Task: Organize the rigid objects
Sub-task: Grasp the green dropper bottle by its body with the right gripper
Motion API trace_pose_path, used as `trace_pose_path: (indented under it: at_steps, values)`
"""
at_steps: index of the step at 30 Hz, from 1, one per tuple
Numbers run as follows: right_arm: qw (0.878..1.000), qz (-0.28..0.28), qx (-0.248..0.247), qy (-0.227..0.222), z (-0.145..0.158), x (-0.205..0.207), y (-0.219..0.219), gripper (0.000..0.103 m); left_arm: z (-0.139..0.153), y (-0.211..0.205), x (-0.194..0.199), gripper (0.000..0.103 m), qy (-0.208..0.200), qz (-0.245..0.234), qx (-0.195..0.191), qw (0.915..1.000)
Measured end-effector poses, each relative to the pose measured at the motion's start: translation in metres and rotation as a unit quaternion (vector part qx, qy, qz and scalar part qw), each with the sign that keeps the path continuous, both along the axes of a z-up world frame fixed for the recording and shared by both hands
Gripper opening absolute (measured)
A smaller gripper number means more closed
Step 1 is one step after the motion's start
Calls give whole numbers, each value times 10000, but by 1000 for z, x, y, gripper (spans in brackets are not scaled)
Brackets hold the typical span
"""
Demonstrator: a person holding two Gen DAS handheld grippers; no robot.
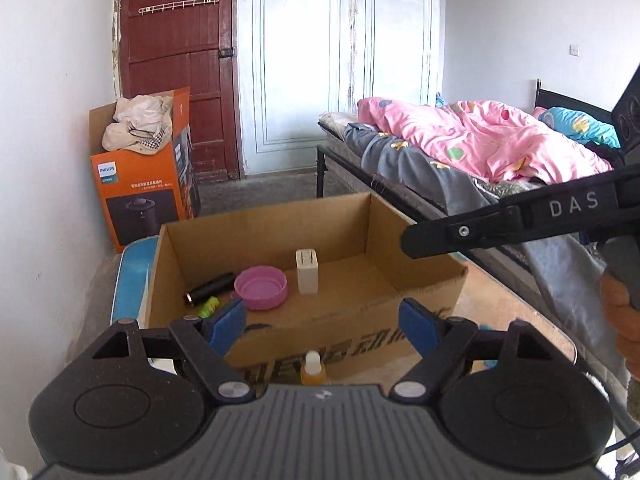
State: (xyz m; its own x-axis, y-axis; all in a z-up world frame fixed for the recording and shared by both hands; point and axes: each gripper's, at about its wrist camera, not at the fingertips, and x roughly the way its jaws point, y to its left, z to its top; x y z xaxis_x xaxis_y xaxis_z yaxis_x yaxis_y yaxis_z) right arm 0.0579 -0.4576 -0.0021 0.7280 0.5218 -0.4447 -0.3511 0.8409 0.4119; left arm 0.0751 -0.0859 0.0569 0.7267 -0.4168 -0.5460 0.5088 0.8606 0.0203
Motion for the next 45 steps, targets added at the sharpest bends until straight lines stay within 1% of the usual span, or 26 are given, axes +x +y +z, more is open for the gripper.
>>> trace_pose_path:
  at_steps: [1, 4, 6, 8, 9, 13, 14, 16, 17, 18, 19, 21, 23, 31, 38, 45]
  values:
    - [10000, 30, -37, 67, -8, 0, 8, 31, -11, 0, -2, 84, 51, 12, 71, 10000]
    - [9995, 155, -103, 259, -28, 2, 33, 31, -39, -4, -5, 82, 10, 151, 284, 9995]
    - [9992, 193, -185, 304, -39, 6, 48, 31, -52, -5, -1, 73, -2, 212, 345, 9992]
    - [9988, 191, -331, 322, -46, 12, 62, 31, -61, -6, 3, 68, -30, 250, 402, 9989]
    - [9985, 196, -387, 341, -49, 16, 67, 31, -65, -6, 6, 61, -13, 262, 432, 9987]
    - [9967, 191, -649, 445, -61, 33, 84, 28, -77, -8, 15, 48, 13, 271, 509, 9983]
    - [9963, 171, -701, 472, -63, 36, 86, 28, -79, -8, 18, 42, 19, 290, 523, 9982]
    - [9958, 168, -707, 563, -68, 43, 86, 25, -80, -7, 21, 39, 40, 291, 460, 9985]
    - [9955, 170, -700, 612, -71, 46, 86, 24, -80, -6, 23, 35, 58, 274, 417, 9987]
    - [9953, 159, -700, 647, -73, 48, 86, 21, -80, -6, 24, 28, 74, 246, 383, 9989]
    - [9952, 153, -703, 660, -74, 50, 85, 18, -80, -6, 24, 24, 78, 224, 361, 9991]
    - [9953, 132, -695, 658, -74, 50, 85, 17, -82, -8, 22, 23, 24, 236, 383, 9990]
    - [9953, 103, -709, 651, -73, 49, 82, 17, -82, -8, 17, 20, 7, 234, 326, 9992]
    - [9945, -29, -737, 748, -71, 32, 65, 16, -82, -12, 7, 21, 231, 4, 56, 9997]
    - [9930, -248, -653, 955, -71, 8, 38, 16, -81, -28, -10, 21, 345, -328, -49, 9989]
    - [9920, -375, -611, 1040, -72, -9, 23, 16, -81, -30, -19, 21, 470, -554, -176, 9972]
